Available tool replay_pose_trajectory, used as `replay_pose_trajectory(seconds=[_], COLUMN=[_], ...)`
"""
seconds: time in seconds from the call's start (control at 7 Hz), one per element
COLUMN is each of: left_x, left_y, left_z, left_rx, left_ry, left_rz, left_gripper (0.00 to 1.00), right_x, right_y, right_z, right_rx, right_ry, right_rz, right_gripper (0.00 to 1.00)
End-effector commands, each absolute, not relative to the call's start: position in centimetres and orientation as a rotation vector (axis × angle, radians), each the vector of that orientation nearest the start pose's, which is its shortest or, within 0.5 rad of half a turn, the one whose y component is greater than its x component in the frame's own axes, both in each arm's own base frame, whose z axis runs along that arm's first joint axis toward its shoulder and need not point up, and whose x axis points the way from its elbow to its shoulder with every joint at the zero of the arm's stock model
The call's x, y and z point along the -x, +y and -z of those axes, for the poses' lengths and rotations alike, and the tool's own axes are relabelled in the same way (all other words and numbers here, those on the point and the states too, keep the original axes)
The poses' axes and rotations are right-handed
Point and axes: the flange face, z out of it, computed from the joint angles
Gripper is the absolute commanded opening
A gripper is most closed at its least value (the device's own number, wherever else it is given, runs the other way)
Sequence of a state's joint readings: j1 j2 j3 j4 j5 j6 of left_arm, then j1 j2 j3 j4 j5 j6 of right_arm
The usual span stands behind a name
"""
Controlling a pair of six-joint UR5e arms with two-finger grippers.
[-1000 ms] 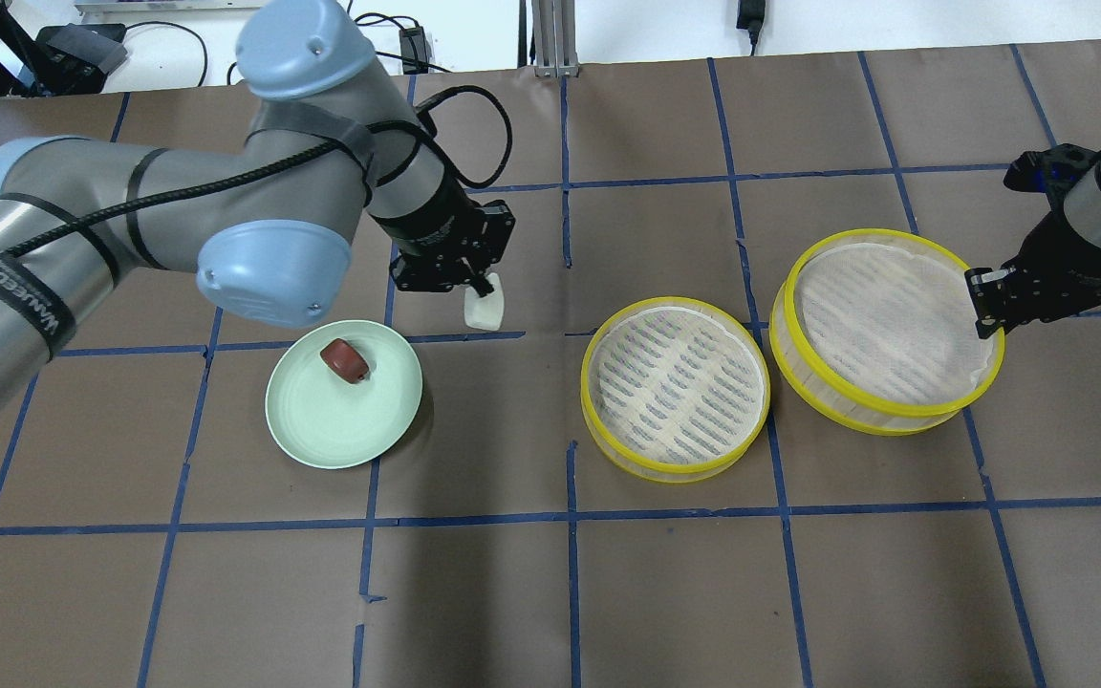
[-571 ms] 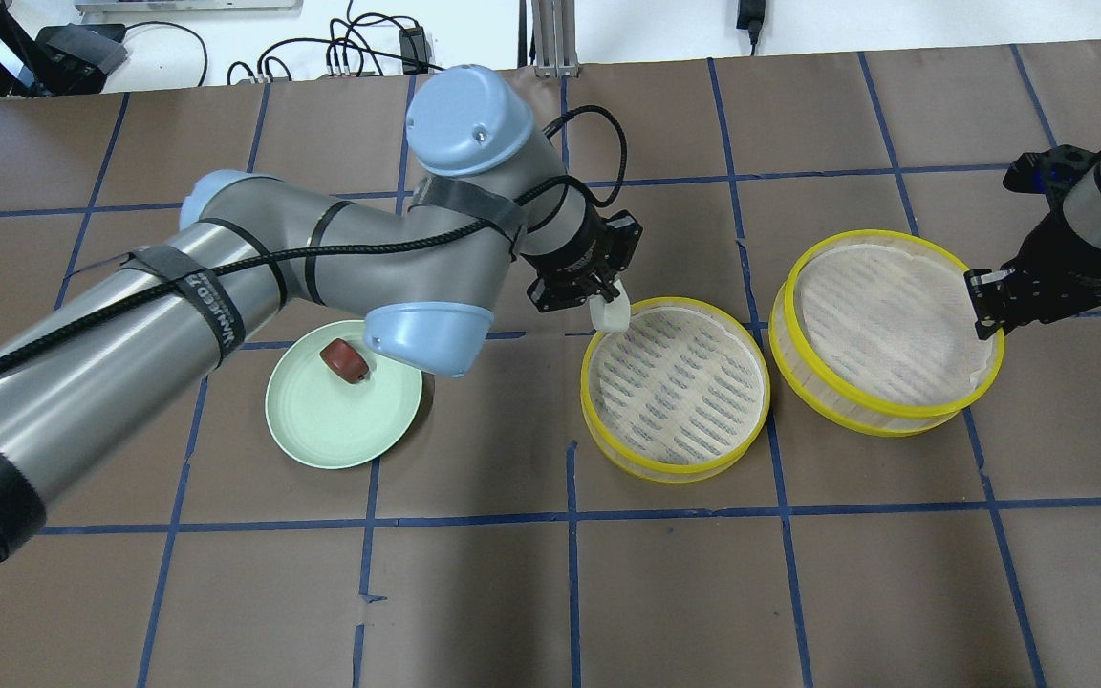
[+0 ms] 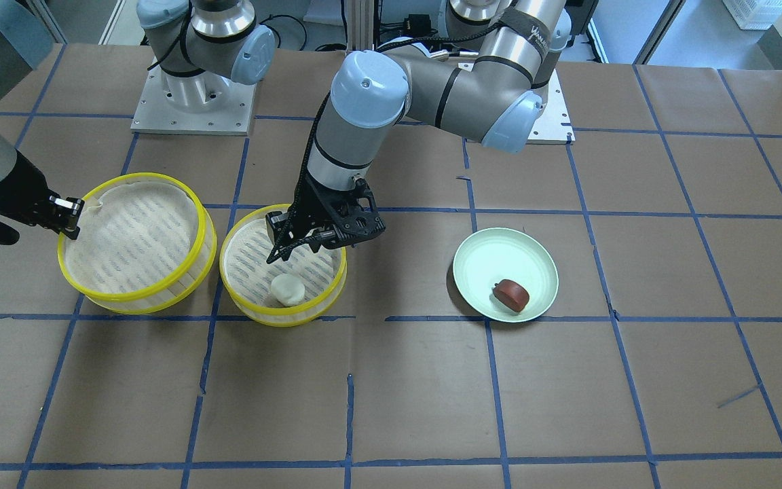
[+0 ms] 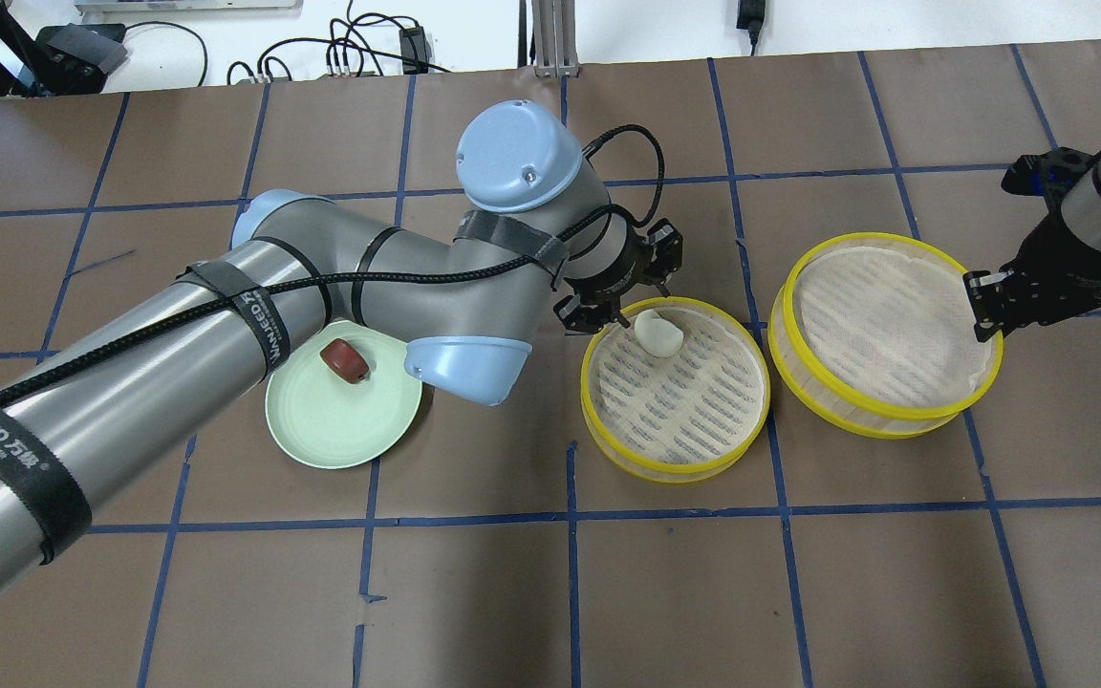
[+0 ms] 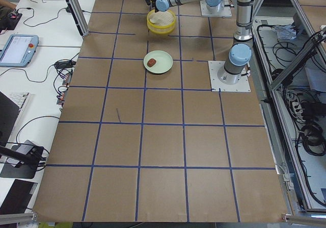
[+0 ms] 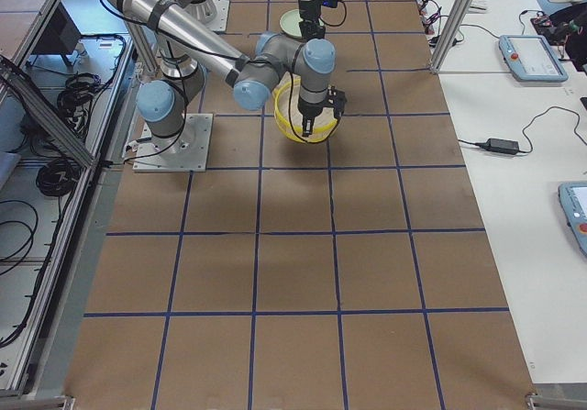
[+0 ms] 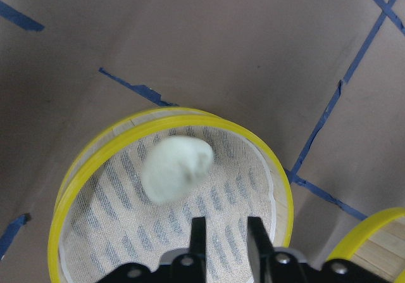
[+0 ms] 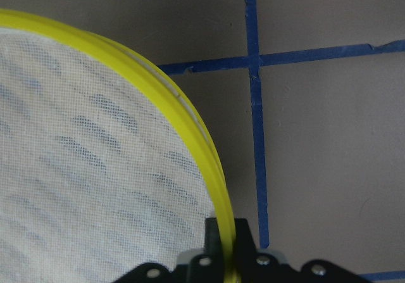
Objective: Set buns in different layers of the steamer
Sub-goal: 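Release the white bun into the lower tier while the right gripper restacks the top tier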
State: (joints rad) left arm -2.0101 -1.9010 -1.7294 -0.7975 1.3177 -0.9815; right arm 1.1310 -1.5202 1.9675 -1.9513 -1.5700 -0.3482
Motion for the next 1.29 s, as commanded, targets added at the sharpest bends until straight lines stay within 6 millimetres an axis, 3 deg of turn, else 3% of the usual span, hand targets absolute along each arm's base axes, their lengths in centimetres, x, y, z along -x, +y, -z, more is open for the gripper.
replay_pose_trajectory(seconds=[0.0,0.14,0.29,0.43,0.57,0.71,0.86,1.14], left_x=[37.7,30.6,20.7,13.5,9.0,8.2,8.2,8.7], left_y=[-49.2,-53.5,-58.1,-58.9,-58.9,-58.8,-58.5,-55.4], left_z=[-33.0,-33.1,-33.7,-34.4,-34.0,-32.0,-30.2,-25.0], left_rx=[0.368,-0.16,-0.213,-0.041,-0.013,-0.101,-0.048,0.155], left_ry=[3.4,3.242,3.197,3.307,3.323,3.316,3.318,3.288], left_rz=[0.316,0.458,0.463,0.337,0.254,0.202,0.136,-0.079], left_gripper=[1.0,1.0,1.0,1.0,1.0,1.0,1.0,1.0], right_x=[7.3,5.6,2.2,-1.5,-6.0,-10.6,-13.5,-15.1], right_y=[-48.0,-48.3,-48.7,-48.7,-48.6,-48.4,-48.4,-48.2], right_z=[-31.2,-31.4,-31.5,-31.4,-30.6,-29.9,-29.6,-29.0], right_rx=[-0.129,-0.087,-0.025,-0.01,-0.003,0.023,0.067,0.048], right_ry=[3.11,3.112,3.118,3.112,3.113,3.117,3.135,3.14], right_rz=[-0.096,-0.089,-0.077,-0.078,-0.1,-0.098,-0.039,-0.036], right_gripper=[0.04,0.04,0.05,0.04,0.04,0.04,0.04,0.04])
